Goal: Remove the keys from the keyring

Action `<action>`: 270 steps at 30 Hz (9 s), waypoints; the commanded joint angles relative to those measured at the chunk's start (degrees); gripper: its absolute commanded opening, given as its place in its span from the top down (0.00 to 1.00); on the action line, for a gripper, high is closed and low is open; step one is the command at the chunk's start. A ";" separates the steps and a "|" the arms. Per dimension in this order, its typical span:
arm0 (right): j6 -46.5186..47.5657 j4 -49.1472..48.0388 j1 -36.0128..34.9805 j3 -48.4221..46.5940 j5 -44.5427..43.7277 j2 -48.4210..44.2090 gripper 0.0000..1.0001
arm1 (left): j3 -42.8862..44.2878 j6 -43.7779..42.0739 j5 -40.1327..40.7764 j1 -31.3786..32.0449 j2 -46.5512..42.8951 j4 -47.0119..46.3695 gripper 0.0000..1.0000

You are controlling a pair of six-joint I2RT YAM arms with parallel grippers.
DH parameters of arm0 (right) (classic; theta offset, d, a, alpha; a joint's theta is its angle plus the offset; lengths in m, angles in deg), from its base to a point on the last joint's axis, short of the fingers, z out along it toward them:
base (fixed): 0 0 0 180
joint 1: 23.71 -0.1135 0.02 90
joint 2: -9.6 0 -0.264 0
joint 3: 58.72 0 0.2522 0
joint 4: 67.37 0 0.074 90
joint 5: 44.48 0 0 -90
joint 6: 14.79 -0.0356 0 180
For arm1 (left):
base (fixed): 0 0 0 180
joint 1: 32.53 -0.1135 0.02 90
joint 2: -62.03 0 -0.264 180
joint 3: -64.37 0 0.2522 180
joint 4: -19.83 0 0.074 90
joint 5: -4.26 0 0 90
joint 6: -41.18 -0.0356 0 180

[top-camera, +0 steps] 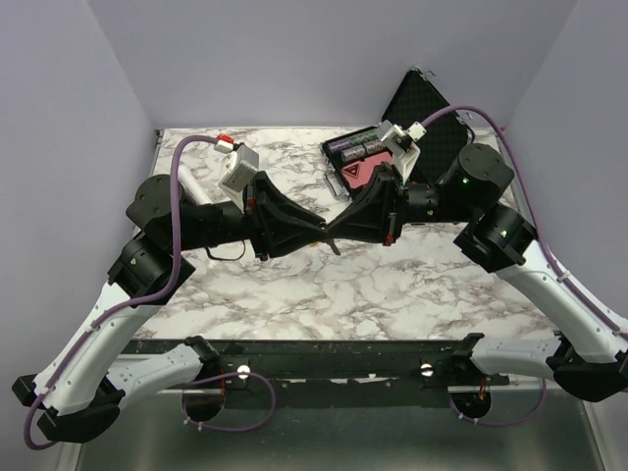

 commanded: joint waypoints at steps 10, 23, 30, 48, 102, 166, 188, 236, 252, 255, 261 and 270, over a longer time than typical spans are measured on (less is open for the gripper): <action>-1.07 -1.01 -0.02 -0.76 2.06 -2.23 0.99 | 2.82 -3.62 2.21 -0.32 -2.65 2.92 0.35; -2.83 -3.29 -0.02 -0.68 4.43 -1.70 0.99 | 2.20 -0.81 1.25 -0.32 -0.02 0.37 0.32; -3.01 -3.56 -0.02 -0.68 4.61 -1.52 0.99 | 3.61 0.33 -0.07 -0.41 2.45 -0.42 0.41; -2.13 -1.71 -0.02 -0.68 4.87 -1.44 0.99 | 6.42 -1.25 -1.30 -0.32 2.89 3.45 0.46; 5.26 11.83 -1.78 -0.59 2.76 0.94 0.99 | 9.69 -11.99 -7.82 1.53 7.91 25.18 0.44; -0.46 2.68 -1.78 1.43 0.74 -1.26 0.99 | -14.85 14.22 3.18 1.88 -7.04 -14.83 0.88; -1.07 3.74 -1.78 2.66 -0.40 -1.17 0.82 | -7.82 9.38 0.28 2.14 -4.23 -3.94 1.00; -5.29 -2.94 -1.78 5.21 2.23 -1.35 0.69 | -6.06 9.47 6.52 2.32 -4.85 -5.08 1.00; -1.52 4.43 -1.78 3.46 0.83 -2.40 0.99 | 0.17 -0.27 7.05 2.49 -2.39 8.52 1.00; -0.90 5.67 -1.78 2.75 0.56 -2.14 0.99 | 1.94 -3.62 7.75 2.67 -1.77 12.93 1.00; -0.63 5.76 -1.78 2.23 0.30 -1.53 0.99 | 2.38 -6.43 7.83 3.20 -1.86 16.71 1.00; 1.29 9.09 -1.78 1.61 -5.56 -2.40 0.99 | -1.30 -7.23 15.73 3.55 -3.96 21.81 1.00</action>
